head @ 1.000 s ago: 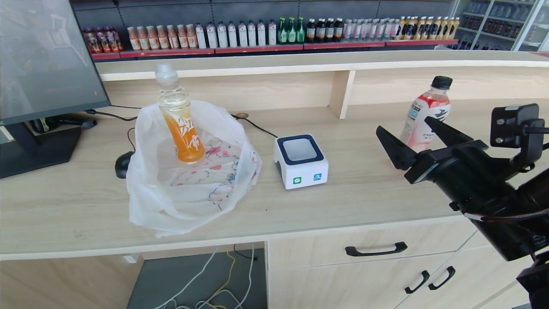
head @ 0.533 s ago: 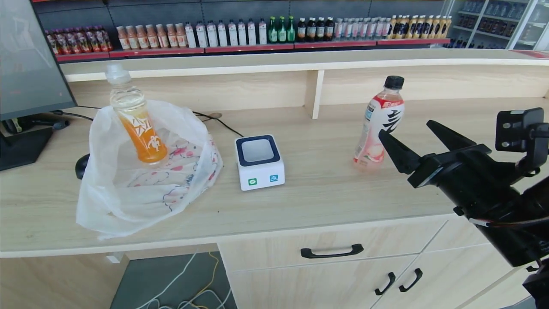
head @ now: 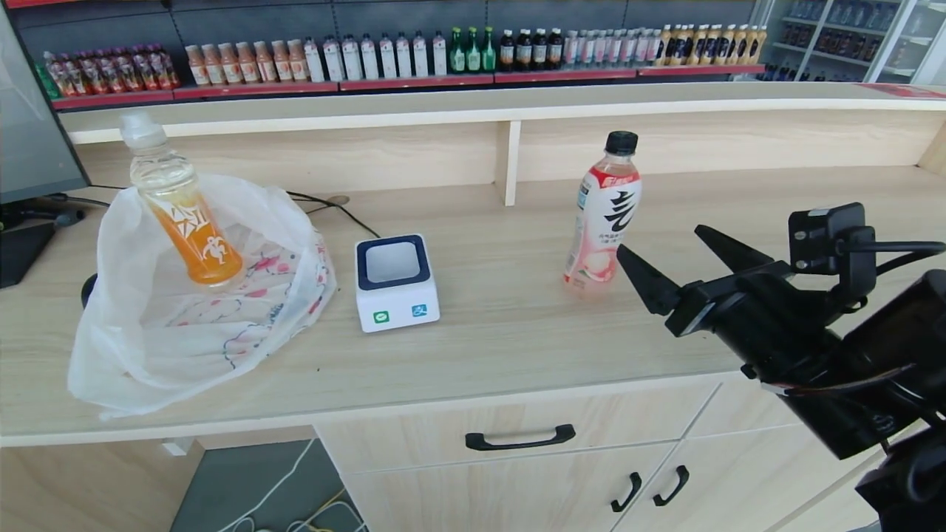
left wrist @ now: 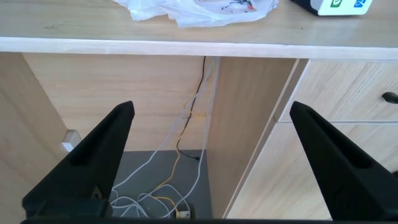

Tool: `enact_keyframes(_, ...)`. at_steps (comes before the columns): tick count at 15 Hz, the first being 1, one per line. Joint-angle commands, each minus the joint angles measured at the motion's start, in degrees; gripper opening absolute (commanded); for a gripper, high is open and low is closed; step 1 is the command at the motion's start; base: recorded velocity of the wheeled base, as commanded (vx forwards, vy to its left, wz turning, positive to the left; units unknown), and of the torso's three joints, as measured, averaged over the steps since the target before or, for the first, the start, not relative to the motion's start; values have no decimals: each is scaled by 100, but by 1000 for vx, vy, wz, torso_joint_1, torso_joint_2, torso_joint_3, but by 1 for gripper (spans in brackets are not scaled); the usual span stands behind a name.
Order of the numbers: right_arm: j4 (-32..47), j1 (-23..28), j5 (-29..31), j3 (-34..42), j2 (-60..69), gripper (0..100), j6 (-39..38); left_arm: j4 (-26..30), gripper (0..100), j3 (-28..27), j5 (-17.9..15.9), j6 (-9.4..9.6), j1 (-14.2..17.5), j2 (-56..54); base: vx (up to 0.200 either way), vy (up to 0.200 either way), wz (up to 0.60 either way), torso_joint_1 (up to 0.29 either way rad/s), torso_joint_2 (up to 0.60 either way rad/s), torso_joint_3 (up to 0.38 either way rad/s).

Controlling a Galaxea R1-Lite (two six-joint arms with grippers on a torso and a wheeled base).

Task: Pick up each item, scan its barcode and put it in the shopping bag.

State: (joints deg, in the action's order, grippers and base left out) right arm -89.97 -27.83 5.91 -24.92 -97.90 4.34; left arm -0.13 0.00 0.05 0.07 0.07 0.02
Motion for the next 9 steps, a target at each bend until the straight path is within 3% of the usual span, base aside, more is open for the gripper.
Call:
enact_keyframes(1,-3,-73,-11,75,-159,100,-21,-4,100,0,4,1,1,-2,0,0,0,0,0,0)
enact_keyframes(5,58,-214,-46,-48,-256,100,-74,-4,100,0,4,1,1,-2,0,0,0,0,0,0)
enact_keyframes(9,937,-267,-46,-558,-229,100,-91,-4,100,0,4,1,1,-2,0,0,0,0,0,0)
